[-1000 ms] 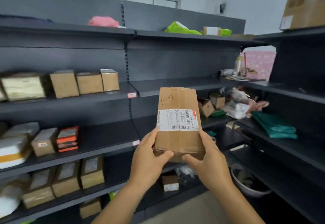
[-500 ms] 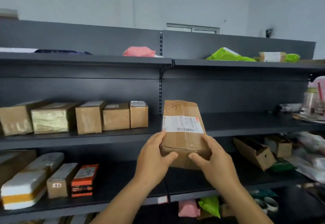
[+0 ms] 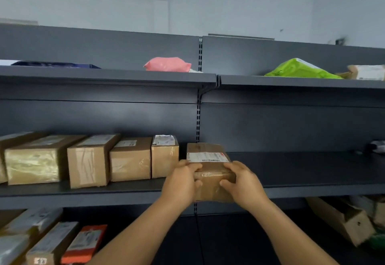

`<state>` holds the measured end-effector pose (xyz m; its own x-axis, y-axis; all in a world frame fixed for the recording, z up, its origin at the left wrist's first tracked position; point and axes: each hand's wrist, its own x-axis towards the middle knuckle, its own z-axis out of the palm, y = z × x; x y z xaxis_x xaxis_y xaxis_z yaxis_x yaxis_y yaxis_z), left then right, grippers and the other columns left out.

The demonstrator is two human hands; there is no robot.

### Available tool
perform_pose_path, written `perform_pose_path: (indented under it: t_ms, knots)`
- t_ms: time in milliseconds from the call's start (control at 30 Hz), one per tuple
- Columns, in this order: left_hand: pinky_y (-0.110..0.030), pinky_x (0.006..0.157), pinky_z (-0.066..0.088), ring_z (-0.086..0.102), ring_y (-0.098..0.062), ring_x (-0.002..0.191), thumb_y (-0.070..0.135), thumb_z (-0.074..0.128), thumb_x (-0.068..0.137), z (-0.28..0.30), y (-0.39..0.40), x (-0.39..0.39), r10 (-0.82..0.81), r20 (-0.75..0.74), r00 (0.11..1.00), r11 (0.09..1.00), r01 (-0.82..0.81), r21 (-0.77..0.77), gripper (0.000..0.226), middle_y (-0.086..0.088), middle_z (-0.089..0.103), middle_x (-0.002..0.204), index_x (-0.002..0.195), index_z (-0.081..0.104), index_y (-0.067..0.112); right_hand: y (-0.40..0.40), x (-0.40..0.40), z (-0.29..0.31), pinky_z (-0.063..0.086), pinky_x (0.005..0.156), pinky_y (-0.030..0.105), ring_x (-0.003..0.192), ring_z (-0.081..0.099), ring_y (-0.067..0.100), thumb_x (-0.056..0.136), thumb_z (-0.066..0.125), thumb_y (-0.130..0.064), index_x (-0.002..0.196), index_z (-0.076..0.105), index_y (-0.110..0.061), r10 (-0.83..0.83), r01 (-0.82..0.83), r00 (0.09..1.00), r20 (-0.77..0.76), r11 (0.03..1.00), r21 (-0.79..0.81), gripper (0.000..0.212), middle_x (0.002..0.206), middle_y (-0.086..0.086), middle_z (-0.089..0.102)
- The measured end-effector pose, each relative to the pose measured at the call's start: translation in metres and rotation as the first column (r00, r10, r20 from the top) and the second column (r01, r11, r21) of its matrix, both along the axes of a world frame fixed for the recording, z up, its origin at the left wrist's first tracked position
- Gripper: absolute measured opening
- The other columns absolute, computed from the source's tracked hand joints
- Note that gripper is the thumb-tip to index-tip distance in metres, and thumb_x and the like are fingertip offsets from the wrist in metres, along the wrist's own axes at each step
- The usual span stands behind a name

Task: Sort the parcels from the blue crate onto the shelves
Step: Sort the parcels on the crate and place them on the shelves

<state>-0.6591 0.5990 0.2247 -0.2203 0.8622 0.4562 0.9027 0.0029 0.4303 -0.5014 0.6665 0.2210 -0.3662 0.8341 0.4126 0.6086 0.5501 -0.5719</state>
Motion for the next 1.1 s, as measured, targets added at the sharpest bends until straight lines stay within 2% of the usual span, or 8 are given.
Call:
perform_pose_path:
  t_ms: [100,200,367,500,600,700,900,1100]
  knots:
    - [-0.027,0.108,0.032,0.033,-0.015,0.131,0.026,0.053,0.095,0.002,0.021,-0.016,0.077,-0.213,0.974,0.997,-0.074,0.02,0.046,0.006,0.04,0.144,0.14,0.045,0.027,0.022,-0.021,0.002,0.041,0.1,0.029,0.125,0.045,0.016,0.09,0.061,-0.025,0.141,0.045,-0.024,-0.011,0.011,0.999,0.037,1.0,-0.015,0.053,0.145,-0.007,0.038]
    - [-0.029,0.109,0.027,0.033,-0.019,0.13,0.027,0.05,0.095,0.008,0.041,-0.032,0.133,-0.43,0.893,0.991,-0.125,0.046,0.044,0.004,0.049,0.138,0.139,0.047,0.023,0.041,-0.042,0.007,0.046,0.094,0.031,0.115,0.052,0.017,0.091,0.059,-0.021,0.137,0.049,-0.022,0.0,0.001,0.998,0.061,1.0,-0.009,0.047,0.136,-0.005,0.048]
    - [-0.031,0.107,0.024,0.035,-0.022,0.127,0.023,0.044,0.096,0.012,0.062,-0.05,0.156,-0.548,0.822,0.984,-0.18,0.011,0.038,-0.001,0.055,0.131,0.133,0.051,0.017,0.059,-0.066,0.009,0.044,0.094,0.029,0.117,0.052,0.018,0.093,0.057,-0.019,0.137,0.048,-0.022,-0.004,0.004,0.997,0.08,1.0,-0.005,0.046,0.135,-0.005,0.048]
    - [-0.031,0.107,0.025,0.037,-0.022,0.128,0.022,0.046,0.096,0.01,0.067,-0.055,0.146,-0.574,0.806,0.982,-0.187,-0.013,0.038,-0.002,0.053,0.132,0.133,0.05,0.017,0.064,-0.071,0.006,0.043,0.099,0.031,0.124,0.047,0.019,0.094,0.055,-0.023,0.143,0.04,-0.023,-0.005,0.007,0.993,0.115,1.0,-0.014,0.052,0.146,-0.004,0.038]
    - [-0.032,0.11,0.023,0.035,-0.023,0.131,0.023,0.05,0.094,0.009,0.064,-0.052,0.139,-0.559,0.818,0.98,-0.193,-0.039,0.047,-0.004,0.048,0.138,0.139,0.042,0.014,0.06,-0.066,0.004,0.035,0.11,0.036,0.138,0.031,0.023,0.093,0.059,-0.029,0.151,0.022,-0.026,0.001,0.008,0.981,0.193,0.999,-0.043,0.069,0.159,-0.002,0.016]
    - [-0.033,0.115,0.017,0.027,-0.023,0.139,0.027,0.058,0.091,0.004,0.054,-0.046,0.124,-0.511,0.851,0.982,-0.18,-0.062,0.067,-0.004,0.036,0.148,0.148,0.027,0.015,0.045,-0.055,-0.003,0.021,0.118,0.037,0.146,0.013,0.022,0.089,0.065,-0.035,0.154,0.008,-0.026,-0.007,0.01,0.97,0.244,1.0,-0.011,0.087,0.161,-0.004,0.005]
    - [-0.034,0.118,0.006,0.011,-0.023,0.146,0.037,0.059,0.092,-0.008,0.013,-0.013,0.078,-0.451,0.889,0.986,-0.135,-0.097,0.081,-0.005,0.015,0.158,0.153,0.01,0.015,0.006,-0.023,-0.017,0.008,0.121,0.037,0.148,-0.003,0.017,0.089,0.064,-0.04,0.154,-0.002,-0.027,-0.041,0.038,0.947,0.32,0.999,0.016,0.094,0.162,-0.006,-0.005]
    - [-0.035,0.117,0.01,0.016,-0.023,0.144,0.04,0.057,0.092,-0.03,-0.029,0.022,0.0,-0.437,0.9,0.986,-0.074,-0.151,0.082,-0.005,0.016,0.158,0.153,0.008,0.015,-0.043,0.016,-0.038,0.006,0.121,0.034,0.148,-0.004,0.016,0.09,0.062,-0.043,0.154,-0.001,-0.023,-0.062,0.06,0.929,0.366,0.998,0.017,0.092,0.162,-0.005,-0.003]
